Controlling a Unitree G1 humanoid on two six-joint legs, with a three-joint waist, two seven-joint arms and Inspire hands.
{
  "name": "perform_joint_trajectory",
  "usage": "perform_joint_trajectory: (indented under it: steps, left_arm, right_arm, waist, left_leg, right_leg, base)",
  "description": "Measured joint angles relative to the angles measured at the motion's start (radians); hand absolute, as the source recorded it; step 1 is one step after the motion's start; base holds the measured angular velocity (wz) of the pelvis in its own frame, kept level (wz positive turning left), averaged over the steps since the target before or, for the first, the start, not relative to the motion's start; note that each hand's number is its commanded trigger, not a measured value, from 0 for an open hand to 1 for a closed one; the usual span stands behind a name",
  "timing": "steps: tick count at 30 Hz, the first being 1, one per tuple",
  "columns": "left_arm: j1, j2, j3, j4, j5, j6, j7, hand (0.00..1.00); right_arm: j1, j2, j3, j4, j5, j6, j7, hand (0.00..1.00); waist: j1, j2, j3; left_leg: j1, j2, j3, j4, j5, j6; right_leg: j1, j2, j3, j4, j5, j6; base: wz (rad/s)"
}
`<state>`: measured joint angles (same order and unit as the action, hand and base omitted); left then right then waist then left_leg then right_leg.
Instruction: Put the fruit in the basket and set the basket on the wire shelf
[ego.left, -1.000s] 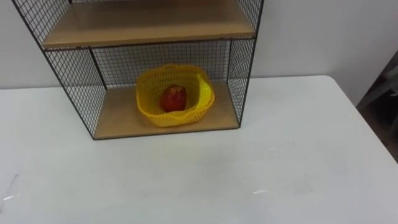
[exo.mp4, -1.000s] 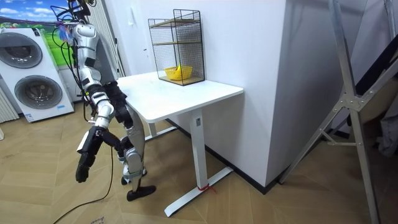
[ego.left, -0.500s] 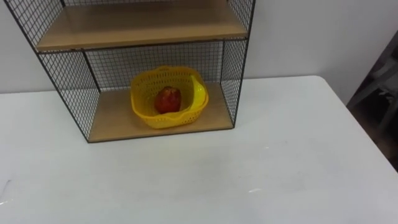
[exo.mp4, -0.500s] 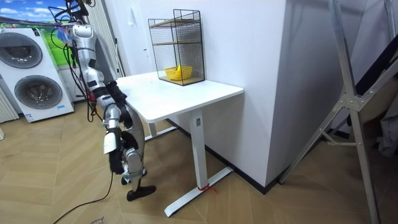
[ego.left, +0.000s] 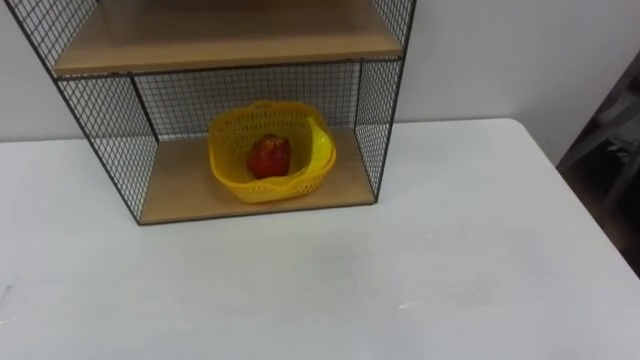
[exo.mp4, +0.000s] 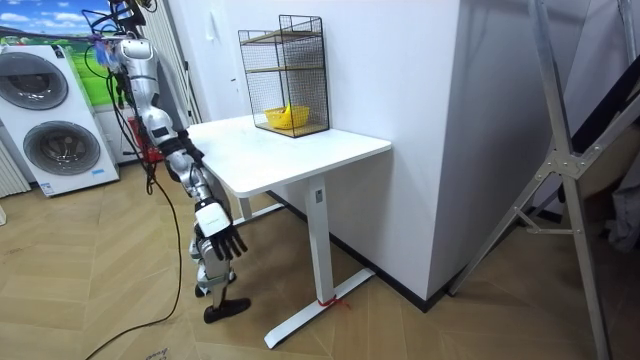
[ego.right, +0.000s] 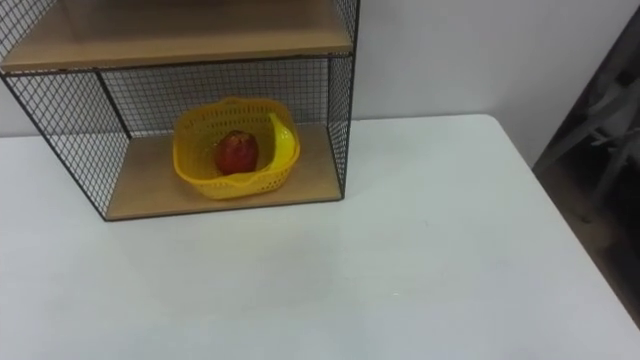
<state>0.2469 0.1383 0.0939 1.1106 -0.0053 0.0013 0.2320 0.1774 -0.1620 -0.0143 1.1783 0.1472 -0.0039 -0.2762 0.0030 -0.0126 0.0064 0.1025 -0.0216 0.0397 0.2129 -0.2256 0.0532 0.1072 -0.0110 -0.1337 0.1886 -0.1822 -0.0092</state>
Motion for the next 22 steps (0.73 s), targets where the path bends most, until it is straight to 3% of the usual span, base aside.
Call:
perform_joint_trajectory:
  steps: [12,17,22]
  left_arm:
    - [-0.004,-0.005,-0.041,-0.001,0.088,0.022,-0.031,0.0]
    - [0.002,-0.004,-0.041,0.004,0.132,0.028,-0.041,0.0]
    - [0.012,-0.007,-0.042,0.007,0.177,0.055,-0.046,0.0]
  right_arm:
    - [-0.011,0.009,0.046,0.033,-0.009,0.006,0.186,0.0]
    - [-0.011,0.008,0.055,0.045,-0.003,0.007,0.22,0.0]
    - [-0.011,0.003,0.071,0.046,0.002,0.011,0.236,0.0]
  waist:
    - [0.001,-0.007,0.0037]
    - [0.0,-0.009,0.0047]
    - [0.001,-0.008,0.0045]
  left_leg:
    - [-0.001,0.0,-0.002,0.001,0.0,0.0]
    - [-0.001,-0.001,-0.01,0.005,0.0,0.0]
    - [-0.001,0.0,-0.011,0.007,0.0,0.0]
  right_leg:
    - [0.01,0.0,-0.003,-0.003,0.002,0.0]
    - [0.014,0.0,-0.009,-0.006,0.002,0.0]
    - [0.014,0.0,-0.01,-0.007,0.001,0.0]
  base:
    - [0.01]
    - [0.02]
    - [0.01]
